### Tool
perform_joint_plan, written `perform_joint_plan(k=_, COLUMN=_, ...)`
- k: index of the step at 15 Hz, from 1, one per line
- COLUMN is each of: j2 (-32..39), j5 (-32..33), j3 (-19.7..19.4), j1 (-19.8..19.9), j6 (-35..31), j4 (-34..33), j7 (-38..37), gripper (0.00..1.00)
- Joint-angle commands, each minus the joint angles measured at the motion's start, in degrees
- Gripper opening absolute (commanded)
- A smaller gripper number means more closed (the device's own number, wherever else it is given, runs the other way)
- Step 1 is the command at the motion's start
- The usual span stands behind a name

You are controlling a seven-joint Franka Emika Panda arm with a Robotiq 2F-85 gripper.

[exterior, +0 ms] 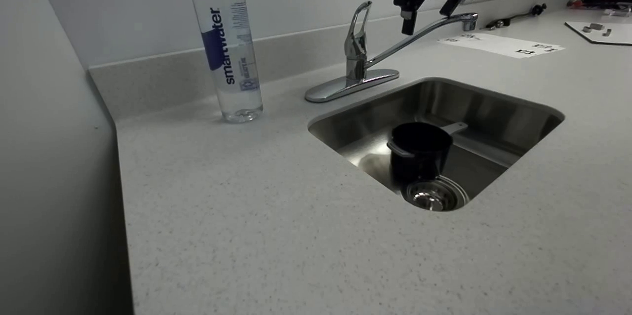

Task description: Slide the faucet spout to the right

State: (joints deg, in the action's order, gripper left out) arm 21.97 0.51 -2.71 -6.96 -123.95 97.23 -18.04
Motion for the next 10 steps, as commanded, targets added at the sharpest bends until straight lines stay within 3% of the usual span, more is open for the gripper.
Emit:
perform_joint_plan(k=1, j2=0.8, j5=2.8, j3=-1.3, j1=1.2, j6=1.2, j4=-3.2, j7=-2.1, gripper=1.00)
perform_joint_plan(k=10, j2=0.2, j5=2.3, j3=-1.4, j1=1.9, j6=0.0, j4=-4.2, j7=-2.5, gripper=1.00)
